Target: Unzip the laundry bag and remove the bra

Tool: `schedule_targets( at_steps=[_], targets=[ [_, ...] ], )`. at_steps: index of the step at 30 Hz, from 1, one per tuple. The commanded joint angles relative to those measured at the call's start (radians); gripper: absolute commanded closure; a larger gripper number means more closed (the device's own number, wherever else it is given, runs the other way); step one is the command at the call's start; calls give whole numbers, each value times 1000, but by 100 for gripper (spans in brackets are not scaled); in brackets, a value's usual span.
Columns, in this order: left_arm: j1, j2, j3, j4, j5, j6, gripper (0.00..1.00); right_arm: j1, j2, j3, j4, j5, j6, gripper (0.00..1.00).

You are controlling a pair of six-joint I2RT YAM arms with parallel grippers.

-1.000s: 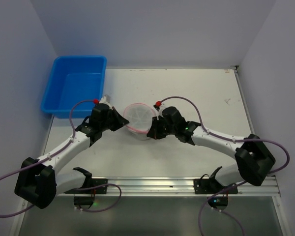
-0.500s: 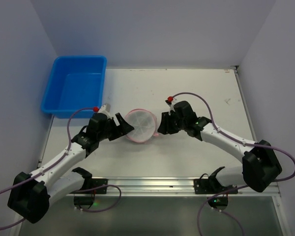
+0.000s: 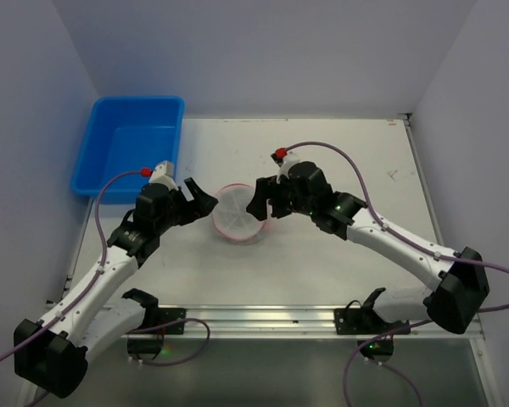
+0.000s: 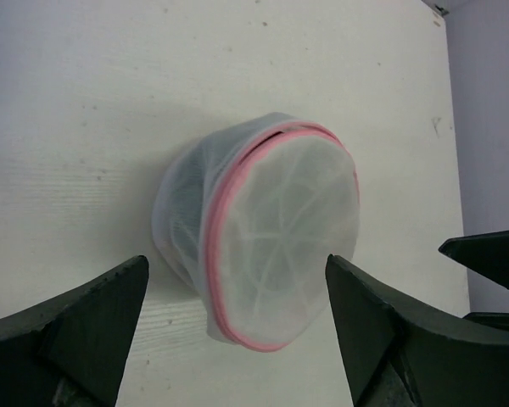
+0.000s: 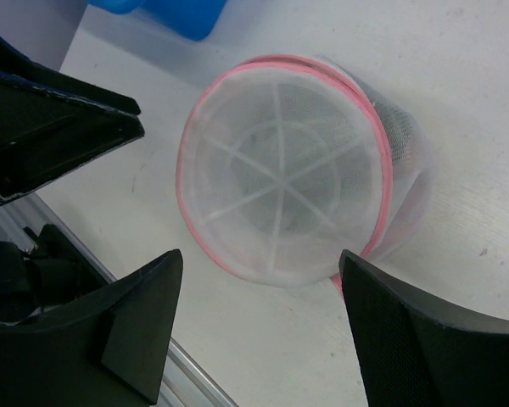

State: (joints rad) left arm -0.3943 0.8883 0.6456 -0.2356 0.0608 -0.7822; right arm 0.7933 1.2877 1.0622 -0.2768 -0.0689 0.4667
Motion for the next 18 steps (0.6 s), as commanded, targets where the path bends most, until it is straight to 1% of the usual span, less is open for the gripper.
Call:
schedule_targets(
  at_steps=[1,3,7,8,9,10,11,12,15,16,18],
  targets=[
    [35,14,34,-36,-52,81,14,7,67,-11,92,23,94,23],
    [48,30,38,-47,-55,99,20,9,108,-37,116,24,107,24],
    [69,61,19,-31,-52,116,25,-12,179,-85,162,29,121,30],
    [69,66,12,-21,-41,116,26,-22,191,-120,191,20,127,32],
    [69,70,6,1,-32,116,27,-34,203,-137,206,8,135,37],
    [69,80,-4,13,-20,120,28,-58,223,-155,234,-5,142,40],
    [69,86,-7,28,17,121,29,-68,232,-183,238,-17,142,42],
    [69,93,-11,50,33,124,31,-75,243,-191,241,-17,138,48],
    [69,121,-11,93,89,127,33,-112,268,-211,241,-25,119,60],
    [69,130,-11,105,102,127,33,-123,269,-212,241,-26,106,63],
    [69,141,-9,134,138,129,34,-124,275,-211,241,-28,90,63]
  ],
)
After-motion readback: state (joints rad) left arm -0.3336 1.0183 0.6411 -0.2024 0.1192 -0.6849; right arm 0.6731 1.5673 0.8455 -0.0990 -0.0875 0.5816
